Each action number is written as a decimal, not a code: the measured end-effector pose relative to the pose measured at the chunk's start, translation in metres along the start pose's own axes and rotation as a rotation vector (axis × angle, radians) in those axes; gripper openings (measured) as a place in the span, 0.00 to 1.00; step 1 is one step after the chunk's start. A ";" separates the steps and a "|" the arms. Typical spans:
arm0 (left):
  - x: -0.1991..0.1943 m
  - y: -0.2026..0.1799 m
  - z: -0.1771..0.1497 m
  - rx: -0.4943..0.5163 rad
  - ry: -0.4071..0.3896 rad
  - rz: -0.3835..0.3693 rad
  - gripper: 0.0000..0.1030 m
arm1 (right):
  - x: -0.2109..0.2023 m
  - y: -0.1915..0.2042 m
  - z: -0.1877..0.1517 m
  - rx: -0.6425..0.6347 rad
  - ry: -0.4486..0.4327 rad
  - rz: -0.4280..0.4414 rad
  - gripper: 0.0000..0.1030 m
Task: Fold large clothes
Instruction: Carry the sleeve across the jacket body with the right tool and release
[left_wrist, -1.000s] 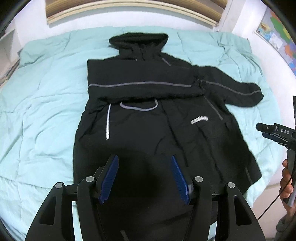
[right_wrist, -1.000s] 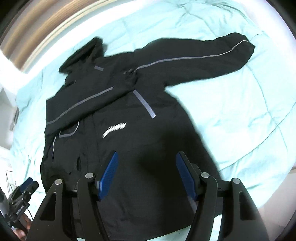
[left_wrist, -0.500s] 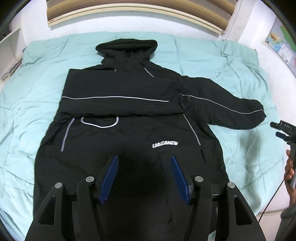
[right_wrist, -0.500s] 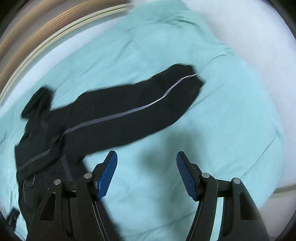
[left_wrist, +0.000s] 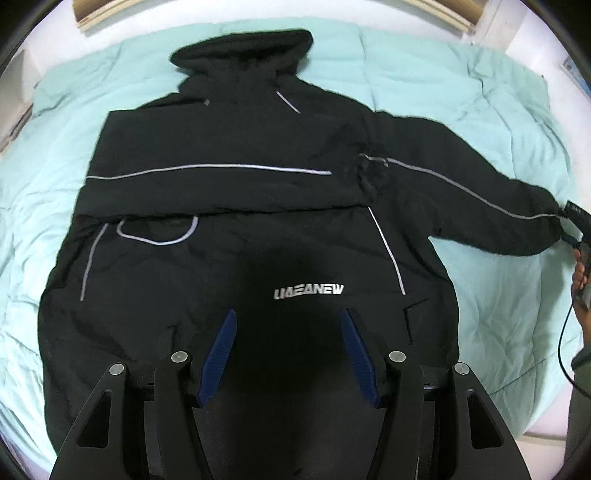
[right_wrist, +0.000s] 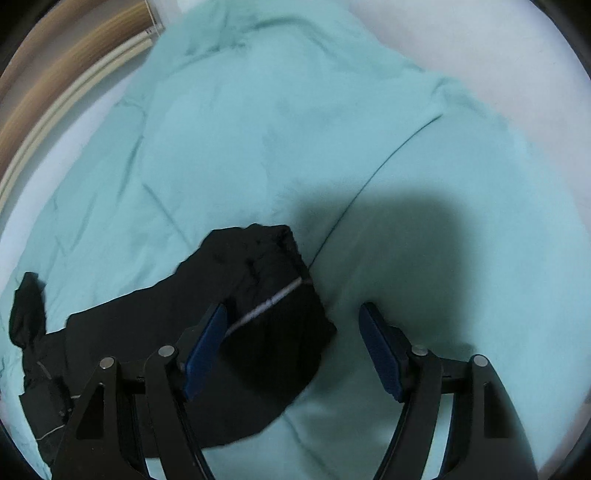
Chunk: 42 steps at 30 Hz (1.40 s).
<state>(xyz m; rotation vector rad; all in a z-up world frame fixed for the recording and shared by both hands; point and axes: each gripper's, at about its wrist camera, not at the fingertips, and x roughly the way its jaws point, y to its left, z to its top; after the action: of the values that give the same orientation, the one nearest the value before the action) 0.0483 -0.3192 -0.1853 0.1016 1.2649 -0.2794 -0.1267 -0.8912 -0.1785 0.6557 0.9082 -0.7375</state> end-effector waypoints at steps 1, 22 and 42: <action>0.004 -0.005 0.001 0.013 0.008 0.006 0.59 | 0.007 0.000 0.000 0.003 0.004 0.006 0.81; 0.109 0.014 0.002 -0.049 0.233 -0.059 0.59 | 0.043 0.044 -0.028 -0.123 0.061 -0.129 0.27; 0.029 0.118 0.055 -0.032 -0.036 -0.117 0.59 | -0.108 0.374 -0.178 -0.597 -0.128 0.187 0.23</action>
<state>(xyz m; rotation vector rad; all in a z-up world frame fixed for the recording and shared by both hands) 0.1382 -0.2222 -0.2054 -0.0050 1.2408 -0.3601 0.0442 -0.5071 -0.0965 0.1573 0.8776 -0.3069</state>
